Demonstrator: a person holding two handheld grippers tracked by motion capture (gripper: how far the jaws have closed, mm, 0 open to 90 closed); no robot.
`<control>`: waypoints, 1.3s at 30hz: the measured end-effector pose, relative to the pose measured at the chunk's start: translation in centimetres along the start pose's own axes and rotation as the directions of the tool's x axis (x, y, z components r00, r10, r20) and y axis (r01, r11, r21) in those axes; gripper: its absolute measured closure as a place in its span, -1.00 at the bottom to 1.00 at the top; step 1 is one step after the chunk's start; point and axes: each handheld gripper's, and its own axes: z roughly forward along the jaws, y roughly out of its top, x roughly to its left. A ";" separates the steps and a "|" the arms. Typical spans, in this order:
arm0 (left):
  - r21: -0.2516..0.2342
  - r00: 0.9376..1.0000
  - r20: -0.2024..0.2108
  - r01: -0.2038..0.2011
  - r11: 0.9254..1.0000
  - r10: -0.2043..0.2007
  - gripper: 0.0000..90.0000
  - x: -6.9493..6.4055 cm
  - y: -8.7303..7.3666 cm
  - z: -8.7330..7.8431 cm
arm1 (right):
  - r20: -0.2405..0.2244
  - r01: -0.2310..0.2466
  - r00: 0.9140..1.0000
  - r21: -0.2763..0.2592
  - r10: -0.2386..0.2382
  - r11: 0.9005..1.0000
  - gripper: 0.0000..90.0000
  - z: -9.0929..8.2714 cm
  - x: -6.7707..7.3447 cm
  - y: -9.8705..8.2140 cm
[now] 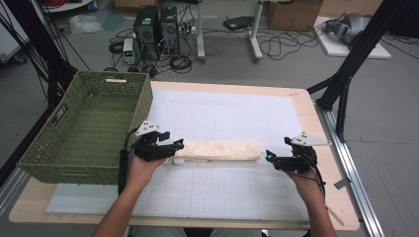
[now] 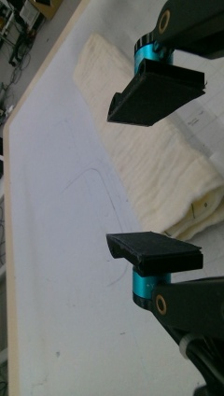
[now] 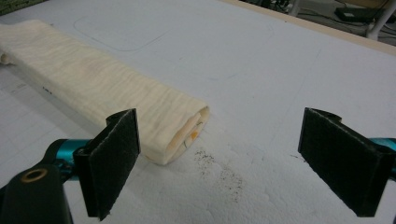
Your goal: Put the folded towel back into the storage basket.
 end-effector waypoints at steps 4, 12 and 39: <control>0.049 0.999 -0.041 0.004 0.999 -0.002 -0.19 0.2 -0.7 0.8 | -0.004 0.000 1.000 0.002 0.000 1.000 -0.73 0.2 0.1 0.0; 0.147 0.995 -0.101 -0.012 0.989 0.027 -0.18 0.3 -2.4 1.9 | -0.022 0.010 1.000 0.021 -0.010 1.000 -0.73 0.7 0.5 -0.2; 0.137 0.994 -0.094 -0.036 0.990 0.050 0.74 0.0 -4.3 2.9 | -0.033 0.008 0.999 0.064 -0.006 0.998 -0.73 1.8 0.9 -0.5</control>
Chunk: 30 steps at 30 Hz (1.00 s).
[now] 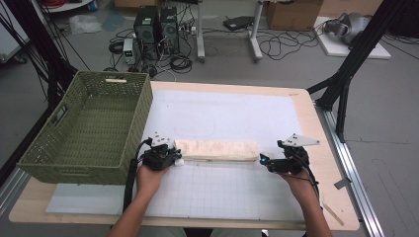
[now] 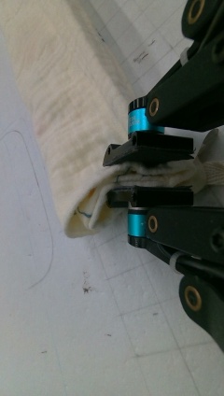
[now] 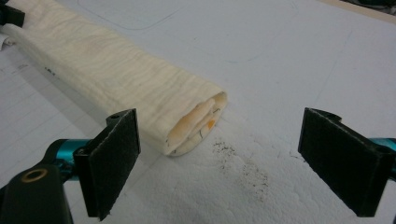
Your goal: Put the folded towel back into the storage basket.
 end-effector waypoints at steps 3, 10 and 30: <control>-0.001 1.000 -0.008 -0.014 1.000 0.014 0.75 -0.1 0.0 0.0 | 0.001 -0.020 1.000 -0.008 0.020 1.000 -0.73 0.3 0.2 0.0; -0.005 1.000 -0.011 -0.016 1.000 0.016 0.75 -0.2 -0.1 0.0 | 0.003 -0.081 0.997 -0.001 0.081 0.997 -0.52 2.0 0.8 -0.1; -0.005 1.000 -0.003 -0.005 1.000 0.005 0.74 0.0 -0.1 0.0 | -0.081 -0.109 0.989 0.129 0.120 0.986 0.55 4.7 1.8 -0.5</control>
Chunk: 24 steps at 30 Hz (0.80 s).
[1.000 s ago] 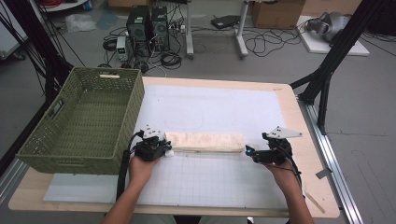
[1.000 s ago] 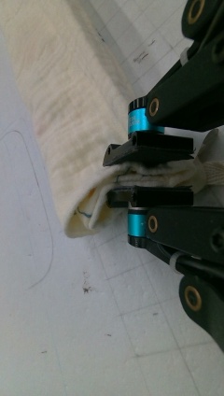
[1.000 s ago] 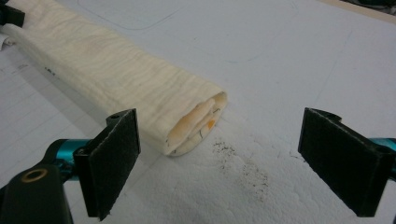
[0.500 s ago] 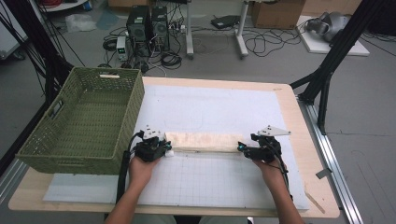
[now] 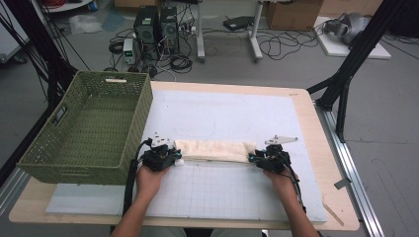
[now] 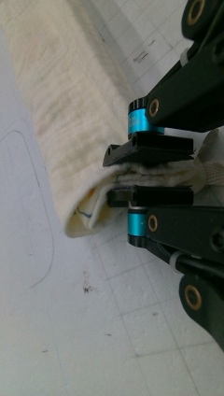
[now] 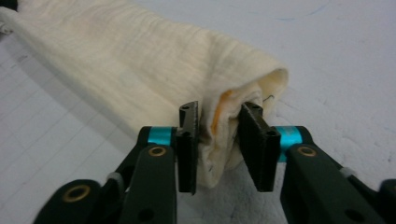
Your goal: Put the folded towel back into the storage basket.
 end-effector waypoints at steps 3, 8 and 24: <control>0.000 1.000 0.000 0.001 1.000 -0.001 0.74 0.0 0.0 0.0 | -0.008 0.010 1.000 0.001 -0.009 1.000 0.68 0.0 0.1 0.0; -0.001 1.000 -0.001 -0.001 1.000 0.001 0.75 -0.1 0.0 0.0 | 0.024 0.066 0.998 0.007 -0.066 0.998 0.76 0.0 0.7 0.1; -0.110 0.999 0.035 -0.001 0.994 0.005 0.84 -0.4 -0.1 -1.8 | 0.033 0.106 0.994 -0.025 -0.106 0.994 0.80 -0.6 0.7 0.5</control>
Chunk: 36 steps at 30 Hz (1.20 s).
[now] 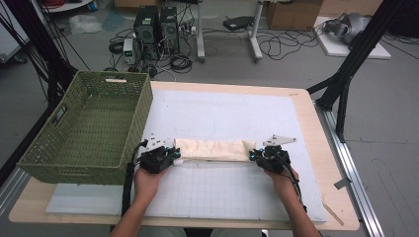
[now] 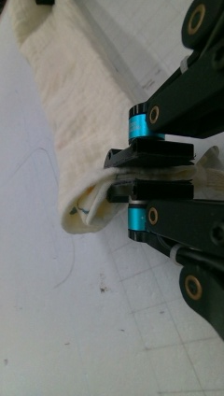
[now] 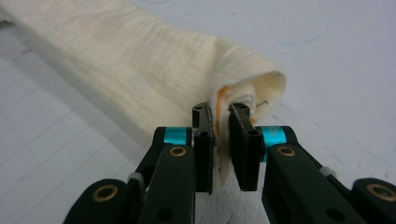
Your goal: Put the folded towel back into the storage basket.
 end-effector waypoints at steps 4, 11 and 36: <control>-0.038 1.000 0.012 -0.016 0.999 0.017 0.84 -0.6 0.7 -0.9 | 0.018 0.005 1.000 -0.027 -0.005 1.000 0.80 -0.5 -0.3 0.3; -0.096 0.999 0.010 -0.034 0.995 0.035 0.84 -1.3 2.4 -2.8 | 0.048 0.035 0.998 -0.058 -0.032 0.998 0.80 -1.3 -0.3 1.7; -0.203 0.993 -0.090 -0.087 0.975 0.070 0.83 -1.6 5.3 -8.7 | 0.038 0.120 0.993 -0.147 -0.116 0.982 0.81 -0.2 0.4 9.4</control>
